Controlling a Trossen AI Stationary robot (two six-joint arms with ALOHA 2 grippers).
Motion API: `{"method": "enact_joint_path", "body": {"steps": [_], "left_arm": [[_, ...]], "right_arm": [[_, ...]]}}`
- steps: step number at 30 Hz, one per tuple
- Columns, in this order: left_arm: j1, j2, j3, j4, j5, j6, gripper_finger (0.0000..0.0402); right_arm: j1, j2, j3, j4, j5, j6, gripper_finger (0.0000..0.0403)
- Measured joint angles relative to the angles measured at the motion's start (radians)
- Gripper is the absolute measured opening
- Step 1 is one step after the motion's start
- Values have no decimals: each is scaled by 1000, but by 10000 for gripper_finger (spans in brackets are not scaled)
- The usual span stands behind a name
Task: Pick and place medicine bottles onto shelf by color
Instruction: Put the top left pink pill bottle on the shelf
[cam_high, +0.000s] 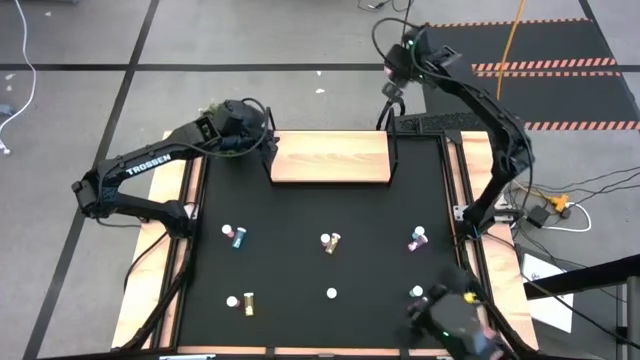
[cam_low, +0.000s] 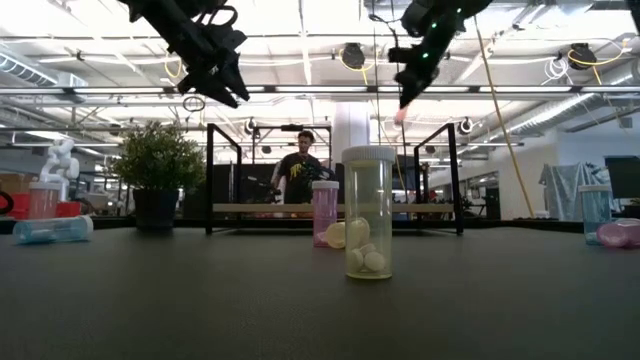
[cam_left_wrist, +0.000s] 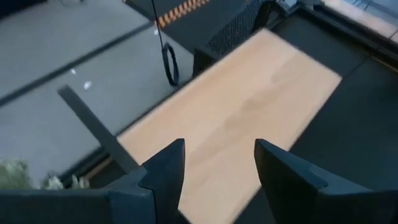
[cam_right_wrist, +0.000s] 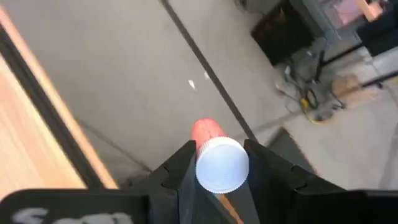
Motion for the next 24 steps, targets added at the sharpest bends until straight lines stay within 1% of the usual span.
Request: {"method": "enact_joint_path", "body": {"steps": [3,6,9,13,18,22,24], "left_arm": [[-18,-1,0,-59,0,-1,195],[-31,-1,0,-81,1,-1,195],[-38,-1,0,-66,1,-2,195],[-50,-1,0,-69,1,-18,195],[-78,-1,0,-78,0,-18,195],[-98,-1,0,-78,-1,-18,195],[-104,-1,0,-78,-1,-18,195]], "right_arm": [[24,55,9,31,-103,78,114],[65,120,9,51,-153,180,115],[107,178,8,29,-150,171,118],[153,223,8,-50,-99,87,118],[167,254,7,-166,-104,26,117],[167,256,6,-213,-133,9,117],[170,255,-11,-208,-129,9,117]]}}
